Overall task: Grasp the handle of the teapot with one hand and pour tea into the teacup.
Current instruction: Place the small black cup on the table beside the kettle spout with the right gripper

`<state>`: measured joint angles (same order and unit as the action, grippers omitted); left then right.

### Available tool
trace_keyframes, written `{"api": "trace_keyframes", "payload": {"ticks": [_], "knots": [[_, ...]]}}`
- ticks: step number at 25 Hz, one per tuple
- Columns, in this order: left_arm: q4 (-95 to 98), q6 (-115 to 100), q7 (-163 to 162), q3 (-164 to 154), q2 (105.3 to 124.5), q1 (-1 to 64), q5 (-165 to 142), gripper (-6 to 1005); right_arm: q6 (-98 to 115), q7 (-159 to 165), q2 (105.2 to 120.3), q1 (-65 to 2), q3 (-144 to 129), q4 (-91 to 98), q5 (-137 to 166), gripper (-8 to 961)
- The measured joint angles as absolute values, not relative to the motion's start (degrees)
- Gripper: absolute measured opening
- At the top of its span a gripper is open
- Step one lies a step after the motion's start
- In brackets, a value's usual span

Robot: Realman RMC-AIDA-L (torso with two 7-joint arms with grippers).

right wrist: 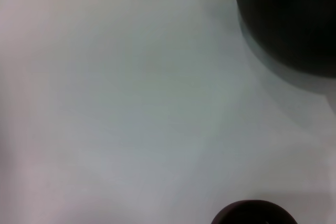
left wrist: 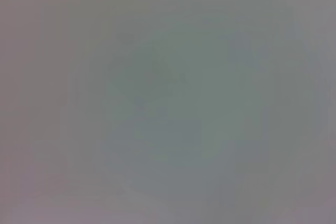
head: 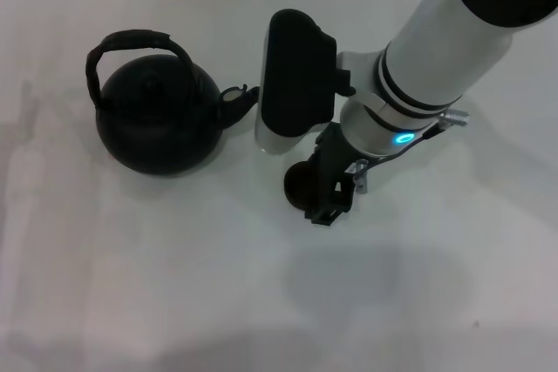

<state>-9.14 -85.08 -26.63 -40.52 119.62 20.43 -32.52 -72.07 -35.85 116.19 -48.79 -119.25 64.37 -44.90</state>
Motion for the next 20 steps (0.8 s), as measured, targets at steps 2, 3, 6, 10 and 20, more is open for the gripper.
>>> {"api": "trace_keyframes", "payload": {"ticks": [2,3,6,10,20], "knots": [[-9.14,-85.08,-26.63,-40.52,119.62,20.51,-32.53,846,-72.06,-35.84,116.19,-48.97,-119.23,63.55,-44.76,728],[-9.14,-85.08,-26.63,-40.52,119.62,20.56,-32.53,846,-72.04,-35.77,116.19,-49.00,-119.27,63.36,-44.55,728],[-9.14,-85.08,-26.63,-40.52,119.62,20.70,-32.54,846,-71.92,-34.48,116.19,-49.05,-119.47,63.04,-42.67,728],[-9.14,-85.07,-26.63,-40.52,119.62,20.66,-32.63,846,-71.81,-33.69,116.19,-49.04,-119.43,63.02,-41.43,729],[-9.14,-85.11,-26.63,-40.52,119.62,20.69,-32.70,847,-71.88,-33.66,116.19,-49.00,-119.72,63.55,-41.24,729]]}}
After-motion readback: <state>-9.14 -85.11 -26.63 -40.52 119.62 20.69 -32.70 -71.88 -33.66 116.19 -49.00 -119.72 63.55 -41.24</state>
